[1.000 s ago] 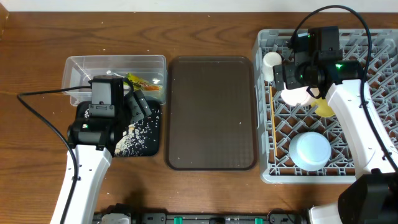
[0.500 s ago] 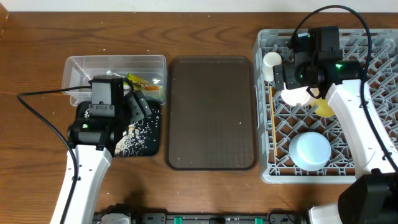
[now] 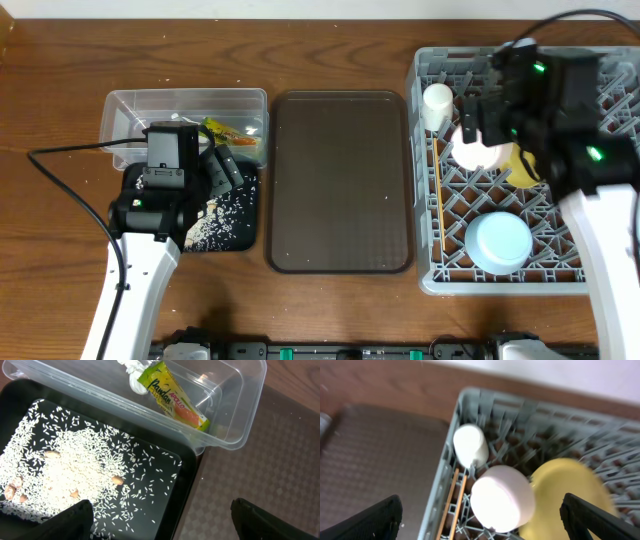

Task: Sort waste into correct bins and load items into the dishwasher rack
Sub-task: 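Open the right gripper and release the plate standing in the rack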

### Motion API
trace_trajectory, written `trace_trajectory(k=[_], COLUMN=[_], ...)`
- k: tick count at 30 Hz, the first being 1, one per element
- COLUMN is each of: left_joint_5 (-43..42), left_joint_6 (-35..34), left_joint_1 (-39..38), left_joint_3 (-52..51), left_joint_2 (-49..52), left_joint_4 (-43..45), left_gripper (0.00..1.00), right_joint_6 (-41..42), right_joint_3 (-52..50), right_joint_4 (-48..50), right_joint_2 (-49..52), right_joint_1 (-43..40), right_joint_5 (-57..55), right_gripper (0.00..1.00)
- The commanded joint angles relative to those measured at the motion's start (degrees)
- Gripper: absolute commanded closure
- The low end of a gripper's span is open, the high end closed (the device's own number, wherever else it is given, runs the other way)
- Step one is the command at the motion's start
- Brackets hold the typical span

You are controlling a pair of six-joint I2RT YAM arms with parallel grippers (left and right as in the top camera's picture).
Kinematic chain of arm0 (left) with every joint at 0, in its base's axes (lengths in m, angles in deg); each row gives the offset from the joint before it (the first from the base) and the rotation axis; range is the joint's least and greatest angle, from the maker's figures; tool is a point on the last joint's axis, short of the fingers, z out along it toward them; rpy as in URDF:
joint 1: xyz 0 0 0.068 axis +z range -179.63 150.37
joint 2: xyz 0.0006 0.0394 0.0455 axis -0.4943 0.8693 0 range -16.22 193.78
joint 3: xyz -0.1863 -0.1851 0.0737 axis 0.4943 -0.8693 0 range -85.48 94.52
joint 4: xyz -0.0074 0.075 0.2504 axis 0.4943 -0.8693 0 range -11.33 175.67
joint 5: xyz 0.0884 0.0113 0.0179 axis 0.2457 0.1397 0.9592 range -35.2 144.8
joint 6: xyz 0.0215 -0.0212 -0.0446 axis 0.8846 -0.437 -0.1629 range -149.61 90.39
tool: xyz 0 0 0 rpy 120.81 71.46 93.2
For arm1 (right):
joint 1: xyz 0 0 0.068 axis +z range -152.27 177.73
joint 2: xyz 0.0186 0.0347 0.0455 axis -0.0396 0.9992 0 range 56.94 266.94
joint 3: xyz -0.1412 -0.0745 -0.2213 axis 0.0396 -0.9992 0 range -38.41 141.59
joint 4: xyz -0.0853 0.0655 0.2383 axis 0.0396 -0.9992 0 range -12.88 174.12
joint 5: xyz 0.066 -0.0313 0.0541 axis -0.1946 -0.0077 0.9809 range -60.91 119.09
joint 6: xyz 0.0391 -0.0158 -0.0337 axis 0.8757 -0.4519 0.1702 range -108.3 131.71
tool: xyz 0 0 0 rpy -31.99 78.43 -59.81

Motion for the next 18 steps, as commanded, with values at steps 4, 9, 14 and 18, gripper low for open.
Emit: trace_trajectory(k=[4,9,14,18], left_joint_5=[0.1,0.1,0.1,0.1], left_joint_6=[0.8,0.8,0.8,0.8], left_joint_1=[0.2,0.2,0.2,0.2], left_joint_3=[-0.4,-0.4,-0.4,-0.4], left_joint_2=[0.2,0.2,0.2,0.2], left_joint_4=[0.0,0.0,0.0,0.0], left_gripper=[0.09,0.1,0.1,0.09], right_joint_6=[0.9,0.9,0.8,0.9], right_joint_3=[0.1,0.1,0.0,-1.1], right_joint_4=[-0.1,-1.7,-4.5,-7.4], right_joint_2=[-14.4,-23.0,-31.0,-36.9], right_joint_1=[0.3,0.3,0.3,0.3], right_joint_5=[0.5,0.5,0.4,3.7], right_gripper=[0.01,0.01,0.01,0.01])
